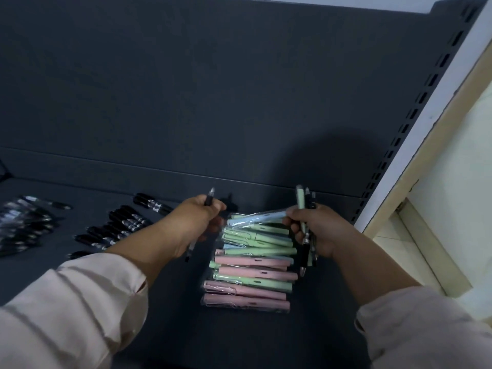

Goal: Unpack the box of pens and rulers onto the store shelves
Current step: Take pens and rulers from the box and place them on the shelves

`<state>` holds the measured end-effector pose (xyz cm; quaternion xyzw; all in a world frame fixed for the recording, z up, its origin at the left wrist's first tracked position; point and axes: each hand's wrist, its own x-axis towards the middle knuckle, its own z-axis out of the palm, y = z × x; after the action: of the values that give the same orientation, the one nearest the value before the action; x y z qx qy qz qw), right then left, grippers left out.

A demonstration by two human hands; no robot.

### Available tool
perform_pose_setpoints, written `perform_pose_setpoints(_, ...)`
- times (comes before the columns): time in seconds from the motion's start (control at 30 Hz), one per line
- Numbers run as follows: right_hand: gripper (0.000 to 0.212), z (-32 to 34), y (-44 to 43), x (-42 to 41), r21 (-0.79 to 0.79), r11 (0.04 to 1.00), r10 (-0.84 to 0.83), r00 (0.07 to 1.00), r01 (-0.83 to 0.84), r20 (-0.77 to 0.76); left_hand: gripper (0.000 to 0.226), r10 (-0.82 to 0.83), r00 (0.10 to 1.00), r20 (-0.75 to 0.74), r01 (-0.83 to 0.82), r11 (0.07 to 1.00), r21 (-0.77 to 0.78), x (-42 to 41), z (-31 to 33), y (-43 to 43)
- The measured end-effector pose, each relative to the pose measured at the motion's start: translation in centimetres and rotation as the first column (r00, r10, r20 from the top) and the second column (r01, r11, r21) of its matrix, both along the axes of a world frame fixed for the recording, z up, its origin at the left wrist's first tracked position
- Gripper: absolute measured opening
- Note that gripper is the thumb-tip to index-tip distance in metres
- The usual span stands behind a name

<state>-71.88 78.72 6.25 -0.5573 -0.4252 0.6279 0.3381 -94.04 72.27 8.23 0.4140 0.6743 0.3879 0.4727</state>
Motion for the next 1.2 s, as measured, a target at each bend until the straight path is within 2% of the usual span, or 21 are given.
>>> perform_pose_setpoints(0.07,0.004,-0.3,0.3,0.2,-0.022,1.000,-0.022,1.000,0.022,0.008,0.018,0.018,0.999,0.029,-0.018,1.000,0.008,-0.1,0.1,0.1)
perform_pose_setpoints(0.2,0.028,-0.8,0.5,-0.1,-0.003,1.000,0.011,0.981,-0.010,0.195,0.017,0.026,0.999,0.034,-0.026,1.000,-0.004,0.0,-0.2,0.2)
perform_pose_setpoints(0.27,0.032,-0.7,0.5,-0.1,0.033,0.999,-0.002,0.973,-0.006,0.230,0.016,0.006,1.000,0.022,-0.006,1.000,-0.002,0.2,-0.2,0.2)
perform_pose_setpoints(0.37,0.015,0.1,0.2,-0.2,-0.002,0.999,0.037,0.997,-0.037,0.073,0.009,-0.018,1.000,0.021,0.018,0.999,0.027,0.6,-0.2,0.4)
perform_pose_setpoints(0.47,0.022,1.2,-0.7,-0.8,-0.057,0.980,0.188,0.981,-0.190,-0.042,0.004,-0.040,0.997,0.070,0.037,0.998,0.048,1.4,0.0,0.7)
perform_pose_setpoints(0.57,0.022,1.7,-1.5,-1.7,-0.036,0.924,0.378,0.923,-0.381,-0.069,0.010,-0.066,0.991,0.118,0.058,0.996,0.074,2.2,0.1,1.0)
perform_pose_setpoints(0.73,0.021,2.2,-2.3,-2.5,0.004,0.837,0.546,0.836,-0.547,-0.057,0.013,-0.109,0.982,0.153,0.100,0.993,0.062,2.9,0.4,1.2)
perform_pose_setpoints(0.83,0.017,2.1,-2.2,-2.4,0.007,0.831,0.556,0.830,-0.557,-0.044,0.008,-0.071,0.976,0.208,0.063,0.997,0.046,2.7,0.3,1.1)
perform_pose_setpoints(0.93,0.010,1.8,-1.7,-1.5,-0.024,0.865,0.501,0.865,-0.502,-0.027,0.006,0.008,0.962,0.274,-0.015,1.000,0.023,2.1,0.1,1.0)
perform_pose_setpoints(1.03,0.009,1.3,-1.2,-0.3,-0.076,0.895,0.446,0.892,-0.441,0.072,0.009,0.069,0.961,0.266,-0.071,0.997,-0.001,1.3,-0.4,1.0)
perform_pose_setpoints(1.2,0.008,0.6,-0.8,1.1,-0.028,0.922,0.372,0.859,-0.387,0.351,0.010,0.036,0.997,0.070,-0.034,0.999,-0.035,0.6,-1.6,0.8)
